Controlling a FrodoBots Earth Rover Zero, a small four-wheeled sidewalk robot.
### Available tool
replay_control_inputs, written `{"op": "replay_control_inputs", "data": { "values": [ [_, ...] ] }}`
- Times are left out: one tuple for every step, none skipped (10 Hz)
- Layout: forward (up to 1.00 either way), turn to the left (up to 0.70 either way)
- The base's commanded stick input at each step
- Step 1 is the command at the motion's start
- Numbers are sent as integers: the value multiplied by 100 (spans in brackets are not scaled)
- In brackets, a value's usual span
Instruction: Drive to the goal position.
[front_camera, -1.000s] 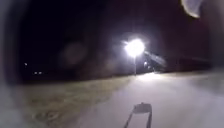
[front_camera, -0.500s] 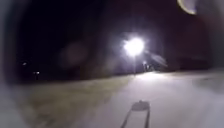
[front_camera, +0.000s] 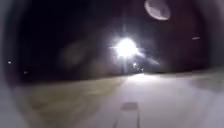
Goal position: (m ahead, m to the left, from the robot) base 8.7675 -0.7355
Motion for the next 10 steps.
{"op": "replay_control_inputs", "data": {
  "values": [
    [100,-15],
    [100,-27],
    [100,-27],
    [100,0],
    [100,0],
    [100,0],
    [100,0],
    [100,0],
    [100,0],
    [100,0]
  ]
}}
